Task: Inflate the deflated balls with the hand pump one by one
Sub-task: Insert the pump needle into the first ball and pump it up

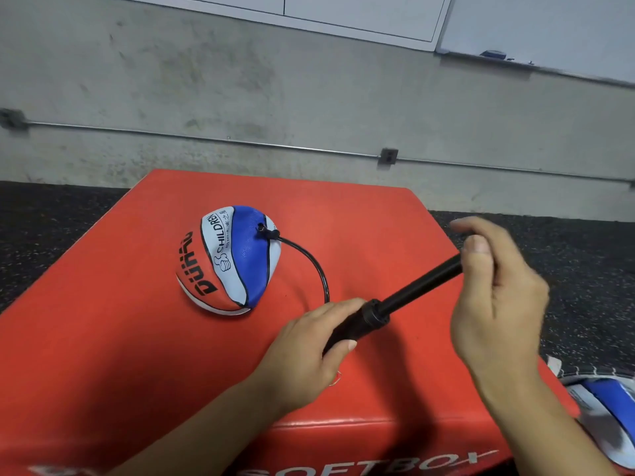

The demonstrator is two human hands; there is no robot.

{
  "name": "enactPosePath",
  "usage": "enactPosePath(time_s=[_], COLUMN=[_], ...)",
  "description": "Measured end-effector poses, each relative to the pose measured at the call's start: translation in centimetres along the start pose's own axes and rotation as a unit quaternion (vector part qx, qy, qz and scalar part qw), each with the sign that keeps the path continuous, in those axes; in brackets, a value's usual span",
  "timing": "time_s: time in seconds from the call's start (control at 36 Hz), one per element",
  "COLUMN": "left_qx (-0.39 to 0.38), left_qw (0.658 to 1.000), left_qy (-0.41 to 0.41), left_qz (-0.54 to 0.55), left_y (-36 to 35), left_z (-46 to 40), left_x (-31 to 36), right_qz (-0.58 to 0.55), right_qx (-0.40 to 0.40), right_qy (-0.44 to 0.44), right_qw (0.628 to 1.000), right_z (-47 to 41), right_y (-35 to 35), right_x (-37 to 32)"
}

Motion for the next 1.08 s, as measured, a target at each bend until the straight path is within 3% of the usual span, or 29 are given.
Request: enactPosePath(time_s=[0.36,0.58,0.67,0.89,1.08], left_qx=[0.033,0.025,0.014,-0.011,-0.004], left_qw=[0.999,1.000,1.000,1.000,1.000], left_qy=[0.016,0.016,0.018,0.009,0.019], left_qz=[0.015,0.008,0.012,0.000,0.010], left_y=[-0.5,-0.4,-0.3,-0.2,-0.1], left_z=[-0.1,-0.5,-0.5,-0.4,-0.3], left_x=[-0.8,-0.6,-0.6,0.0,-0.4], right_qz=[0.090,0.112,0.108,0.006,0.004], right_qx=[-0.146,-0.166,-0.146,0.006,0.002], right_qy=[-0.060,-0.050,-0.034,-0.012,-0.014], right_qw=[0.983,0.978,0.983,1.000,1.000], right_z=[5.2,5.1,3.9,-1.3,-1.1], right_y=[-5.7,-5.5,-4.6,0.3,-1.1], right_x=[2.5,2.8,2.2,0.4,0.3])
Point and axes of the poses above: each hand's wrist, its own z-axis away from the middle knuckle, its own y-axis out of the back of the hand, x = y × z, the point moved 4 cm from there along -z, towards the middle knuckle, and after that the axes turned 13 degrees about -z, right-handed, at the moved point
